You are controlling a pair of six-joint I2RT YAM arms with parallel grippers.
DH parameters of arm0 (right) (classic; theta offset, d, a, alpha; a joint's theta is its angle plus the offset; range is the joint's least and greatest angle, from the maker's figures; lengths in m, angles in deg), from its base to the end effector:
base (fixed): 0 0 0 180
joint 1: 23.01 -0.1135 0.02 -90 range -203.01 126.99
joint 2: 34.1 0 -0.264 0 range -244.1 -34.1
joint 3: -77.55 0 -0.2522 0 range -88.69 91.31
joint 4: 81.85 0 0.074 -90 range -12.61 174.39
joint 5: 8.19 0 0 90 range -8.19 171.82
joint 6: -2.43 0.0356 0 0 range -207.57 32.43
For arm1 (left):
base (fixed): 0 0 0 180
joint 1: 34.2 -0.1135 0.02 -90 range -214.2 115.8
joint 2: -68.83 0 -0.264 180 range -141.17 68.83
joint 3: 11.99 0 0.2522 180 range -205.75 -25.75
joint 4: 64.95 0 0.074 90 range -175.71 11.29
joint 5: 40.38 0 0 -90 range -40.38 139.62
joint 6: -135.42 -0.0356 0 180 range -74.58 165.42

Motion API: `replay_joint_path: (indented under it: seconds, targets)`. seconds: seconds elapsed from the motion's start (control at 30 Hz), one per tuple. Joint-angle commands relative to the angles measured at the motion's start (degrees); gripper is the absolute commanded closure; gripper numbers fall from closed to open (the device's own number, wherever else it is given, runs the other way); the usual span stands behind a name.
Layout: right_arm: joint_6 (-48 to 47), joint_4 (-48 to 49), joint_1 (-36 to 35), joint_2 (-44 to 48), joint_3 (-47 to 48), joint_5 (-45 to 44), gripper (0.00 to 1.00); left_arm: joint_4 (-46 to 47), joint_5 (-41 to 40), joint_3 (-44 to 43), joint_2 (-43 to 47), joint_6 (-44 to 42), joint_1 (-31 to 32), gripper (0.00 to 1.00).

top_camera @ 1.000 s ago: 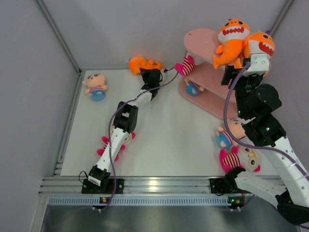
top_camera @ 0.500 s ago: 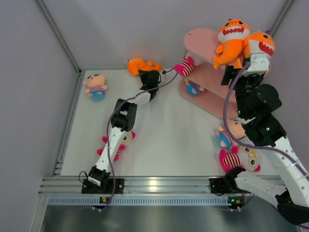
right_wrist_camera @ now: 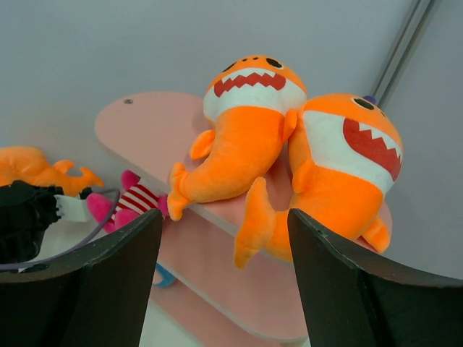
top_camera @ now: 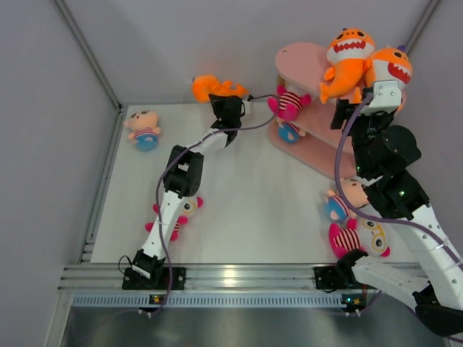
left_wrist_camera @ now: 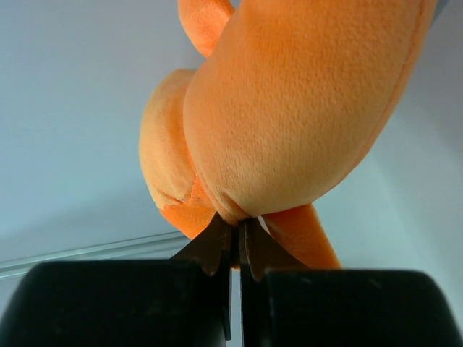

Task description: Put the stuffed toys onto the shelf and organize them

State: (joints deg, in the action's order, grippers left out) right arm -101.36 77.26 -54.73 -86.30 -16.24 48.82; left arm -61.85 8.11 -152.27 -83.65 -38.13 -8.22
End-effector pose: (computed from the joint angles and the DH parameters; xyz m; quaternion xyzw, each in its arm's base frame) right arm 0.1534 0.0721 0.4867 -0.0255 0.6357 -0.0573 0.7694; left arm 0.5497 -0.2416 0.1663 0.4486 0.5983 0.5285 0.4019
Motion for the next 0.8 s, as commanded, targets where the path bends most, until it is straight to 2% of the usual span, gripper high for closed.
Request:
replay_joint_path:
  seconds: [0.0, 0.77]
  targets:
    - [0.86, -0.86, -0.97, 1.23, 3.05, 0.74, 0.29, 1.33, -1.20, -2.58, 4.65, -0.39, 1.18, 1.00]
    - [2.71, -5.17, -0.97, 1.05, 4.90, 1.88, 0.29, -4.82, -2.25, -9.89, 9.22, 8.05, 1.09, 1.00]
